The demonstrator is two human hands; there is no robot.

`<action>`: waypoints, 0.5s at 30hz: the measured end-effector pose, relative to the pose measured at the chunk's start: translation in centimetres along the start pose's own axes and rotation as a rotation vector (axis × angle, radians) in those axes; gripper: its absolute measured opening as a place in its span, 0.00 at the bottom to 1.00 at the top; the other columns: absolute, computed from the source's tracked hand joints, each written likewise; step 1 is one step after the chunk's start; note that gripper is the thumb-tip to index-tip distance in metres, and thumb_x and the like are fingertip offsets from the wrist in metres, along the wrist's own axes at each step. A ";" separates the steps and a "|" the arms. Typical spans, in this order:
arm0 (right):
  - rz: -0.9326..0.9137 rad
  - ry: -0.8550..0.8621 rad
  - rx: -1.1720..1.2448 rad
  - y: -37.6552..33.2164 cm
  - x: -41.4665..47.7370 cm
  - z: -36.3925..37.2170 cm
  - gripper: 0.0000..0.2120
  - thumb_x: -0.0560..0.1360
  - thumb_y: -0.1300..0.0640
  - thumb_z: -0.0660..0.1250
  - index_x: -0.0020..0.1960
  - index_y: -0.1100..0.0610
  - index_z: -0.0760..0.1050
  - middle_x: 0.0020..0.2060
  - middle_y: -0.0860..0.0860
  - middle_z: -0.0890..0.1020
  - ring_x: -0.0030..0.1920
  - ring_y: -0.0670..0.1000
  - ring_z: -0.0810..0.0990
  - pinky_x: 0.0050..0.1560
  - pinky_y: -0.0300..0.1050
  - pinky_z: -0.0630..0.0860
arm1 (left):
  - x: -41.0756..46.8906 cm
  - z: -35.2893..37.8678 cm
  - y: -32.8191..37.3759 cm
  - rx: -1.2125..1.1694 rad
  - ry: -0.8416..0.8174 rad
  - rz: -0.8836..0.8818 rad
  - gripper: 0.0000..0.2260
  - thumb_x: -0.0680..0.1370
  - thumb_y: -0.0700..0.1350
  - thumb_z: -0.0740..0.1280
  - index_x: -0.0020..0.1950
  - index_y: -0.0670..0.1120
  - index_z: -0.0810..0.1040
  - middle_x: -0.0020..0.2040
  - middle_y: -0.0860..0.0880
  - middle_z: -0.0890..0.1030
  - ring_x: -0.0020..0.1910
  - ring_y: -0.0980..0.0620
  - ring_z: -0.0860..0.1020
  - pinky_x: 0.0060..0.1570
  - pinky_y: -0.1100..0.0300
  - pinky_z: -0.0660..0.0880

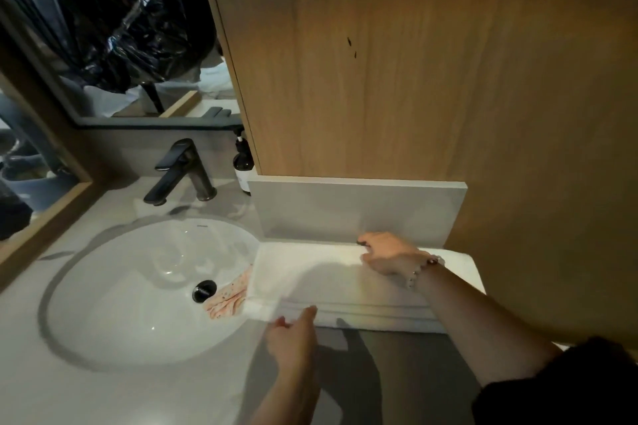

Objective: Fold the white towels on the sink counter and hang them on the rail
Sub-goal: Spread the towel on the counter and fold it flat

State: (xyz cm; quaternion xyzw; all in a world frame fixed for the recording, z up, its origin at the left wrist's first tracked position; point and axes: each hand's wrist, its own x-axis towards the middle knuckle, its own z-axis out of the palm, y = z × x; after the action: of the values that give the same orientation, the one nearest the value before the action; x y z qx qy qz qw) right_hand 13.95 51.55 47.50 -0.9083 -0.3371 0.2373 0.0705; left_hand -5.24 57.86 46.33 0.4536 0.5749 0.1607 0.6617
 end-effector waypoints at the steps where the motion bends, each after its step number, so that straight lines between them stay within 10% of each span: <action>1: 0.004 -0.033 -0.003 -0.5 0.7 0.2 0.23 0.78 0.54 0.57 0.73 0.53 0.62 0.71 0.52 0.68 0.69 0.54 0.67 0.69 0.48 0.65 | -0.3 0.3 -0.6 -0.036 -0.017 -0.063 0.09 0.74 0.41 0.70 0.52 0.40 0.75 0.56 0.41 0.78 0.54 0.43 0.75 0.62 0.48 0.71; 10: 0.071 -0.095 -0.088 -1.0 1.8 1.0 0.17 0.74 0.53 0.63 0.59 0.61 0.75 0.57 0.56 0.77 0.57 0.57 0.77 0.54 0.46 0.73 | -1.0 2.4 -0.4 -0.233 -0.060 -0.226 0.28 0.72 0.40 0.73 0.68 0.38 0.66 0.60 0.38 0.76 0.52 0.42 0.76 0.40 0.54 0.75; 15: 0.076 -0.181 0.066 0.5 0.3 -0.1 0.21 0.73 0.48 0.68 0.61 0.59 0.75 0.54 0.53 0.78 0.54 0.53 0.77 0.52 0.43 0.72 | -1.2 2.9 -1.0 -0.121 -0.001 -0.157 0.34 0.72 0.40 0.73 0.73 0.40 0.58 0.66 0.39 0.71 0.65 0.40 0.71 0.62 0.48 0.69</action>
State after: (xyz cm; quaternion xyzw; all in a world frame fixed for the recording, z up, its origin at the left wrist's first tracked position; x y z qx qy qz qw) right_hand 14.48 51.36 47.32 -0.8924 -0.2994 0.3320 0.0607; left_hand -3.28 55.28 46.06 0.3665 0.5977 0.1425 0.6986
